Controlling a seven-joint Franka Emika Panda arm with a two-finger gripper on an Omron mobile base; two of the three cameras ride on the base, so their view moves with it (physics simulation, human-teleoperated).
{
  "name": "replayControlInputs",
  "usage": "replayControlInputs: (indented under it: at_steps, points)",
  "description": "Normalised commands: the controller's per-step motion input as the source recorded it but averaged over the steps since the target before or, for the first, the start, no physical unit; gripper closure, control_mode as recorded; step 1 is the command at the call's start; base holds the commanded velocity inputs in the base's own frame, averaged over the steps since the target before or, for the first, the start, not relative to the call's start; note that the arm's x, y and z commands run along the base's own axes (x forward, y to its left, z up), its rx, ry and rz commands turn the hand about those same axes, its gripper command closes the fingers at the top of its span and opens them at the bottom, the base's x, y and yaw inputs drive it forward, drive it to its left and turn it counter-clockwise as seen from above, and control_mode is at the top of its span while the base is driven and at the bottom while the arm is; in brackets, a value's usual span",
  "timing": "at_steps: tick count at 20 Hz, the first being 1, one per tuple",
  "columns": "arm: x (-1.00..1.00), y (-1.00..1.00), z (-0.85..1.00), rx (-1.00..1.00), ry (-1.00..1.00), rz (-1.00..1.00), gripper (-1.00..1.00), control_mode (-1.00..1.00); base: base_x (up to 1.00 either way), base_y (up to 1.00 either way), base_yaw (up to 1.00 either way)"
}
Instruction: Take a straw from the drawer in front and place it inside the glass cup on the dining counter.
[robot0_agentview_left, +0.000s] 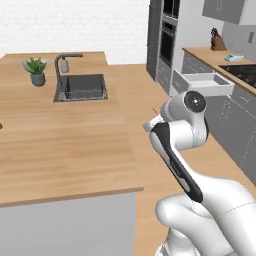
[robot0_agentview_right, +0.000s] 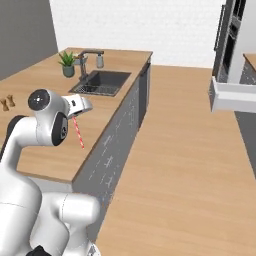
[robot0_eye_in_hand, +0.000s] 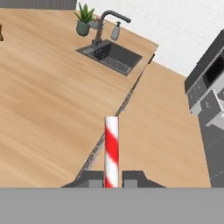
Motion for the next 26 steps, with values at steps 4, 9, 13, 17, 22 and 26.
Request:
replayControlInputs:
  at_steps: [4, 9, 13, 17, 22, 26]
  points:
    - [0.0, 0.0, 0.0, 0.0, 0.0, 0.0, 1.0, 1.0, -0.16, 1.0, -0.02]
    - [0.0, 0.0, 0.0, 0.0, 0.0, 0.0, 1.0, 1.0, -0.18, 1.0, -0.07]
    - [0.0, 0.0, 0.0, 0.0, 0.0, 0.0, 1.0, 1.0, -0.26, 1.0, -0.12]
    - [0.0, 0.0, 0.0, 0.0, 0.0, 0.0, 1.0, 1.0, -0.33, 1.0, -0.2]
    - [0.0, 0.0, 0.0, 0.0, 0.0, 0.0, 1.0, 1.0, -0.27, 1.0, -0.26]
    - [0.0, 0.0, 0.0, 0.0, 0.0, 0.0, 1.0, 1.0, -0.23, 1.0, -0.27]
